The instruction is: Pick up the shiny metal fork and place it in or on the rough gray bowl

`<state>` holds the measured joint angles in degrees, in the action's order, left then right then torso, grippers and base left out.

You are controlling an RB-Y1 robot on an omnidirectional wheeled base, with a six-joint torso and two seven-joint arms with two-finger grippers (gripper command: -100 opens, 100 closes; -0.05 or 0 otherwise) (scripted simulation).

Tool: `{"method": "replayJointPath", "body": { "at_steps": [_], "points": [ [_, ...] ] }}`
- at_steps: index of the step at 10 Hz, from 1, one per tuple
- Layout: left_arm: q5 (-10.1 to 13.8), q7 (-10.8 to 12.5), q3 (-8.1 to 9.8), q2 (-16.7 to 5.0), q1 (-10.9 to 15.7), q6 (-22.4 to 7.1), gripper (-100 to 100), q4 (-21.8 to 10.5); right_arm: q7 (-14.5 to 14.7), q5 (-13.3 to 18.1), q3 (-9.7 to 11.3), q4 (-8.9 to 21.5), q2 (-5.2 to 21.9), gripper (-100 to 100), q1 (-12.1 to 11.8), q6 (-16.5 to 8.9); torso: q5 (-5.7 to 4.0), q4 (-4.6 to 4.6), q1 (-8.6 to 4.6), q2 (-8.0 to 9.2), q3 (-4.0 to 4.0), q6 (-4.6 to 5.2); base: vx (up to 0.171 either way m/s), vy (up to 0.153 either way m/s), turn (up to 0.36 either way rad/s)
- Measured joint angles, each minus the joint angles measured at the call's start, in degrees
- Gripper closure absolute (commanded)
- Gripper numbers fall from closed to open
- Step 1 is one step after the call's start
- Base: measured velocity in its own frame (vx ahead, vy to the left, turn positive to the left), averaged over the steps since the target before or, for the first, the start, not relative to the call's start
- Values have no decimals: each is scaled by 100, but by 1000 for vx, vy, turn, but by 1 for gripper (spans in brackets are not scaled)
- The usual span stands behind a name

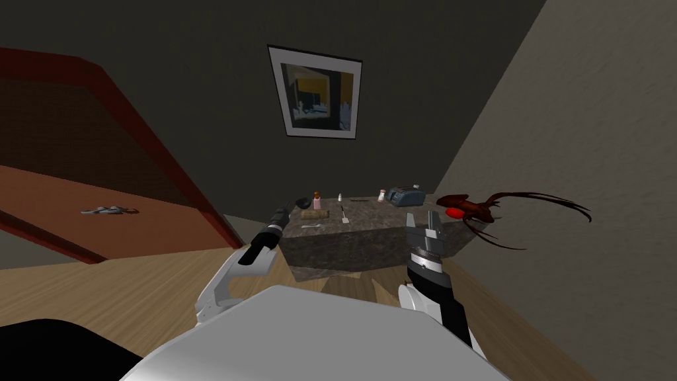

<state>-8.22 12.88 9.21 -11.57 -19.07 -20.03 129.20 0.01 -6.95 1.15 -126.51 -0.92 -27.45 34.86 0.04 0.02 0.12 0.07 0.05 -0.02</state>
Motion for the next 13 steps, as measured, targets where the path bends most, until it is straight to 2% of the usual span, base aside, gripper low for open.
{"method": "replayJointPath", "body": {
  "at_steps": [5,13],
  "points": [
    [-97,65,121,-7,203,-848,-100,-63,0,0,0,0,0,0,0,0,0,-1,-2,-5,-2,-1,-20,21,-50],
    [-198,125,279,42,468,-2032,-100,-219,0,0,0,0,0,0,0,0,-1,-2,-4,-9,-5,1,-13,17,-78]
  ]
}}
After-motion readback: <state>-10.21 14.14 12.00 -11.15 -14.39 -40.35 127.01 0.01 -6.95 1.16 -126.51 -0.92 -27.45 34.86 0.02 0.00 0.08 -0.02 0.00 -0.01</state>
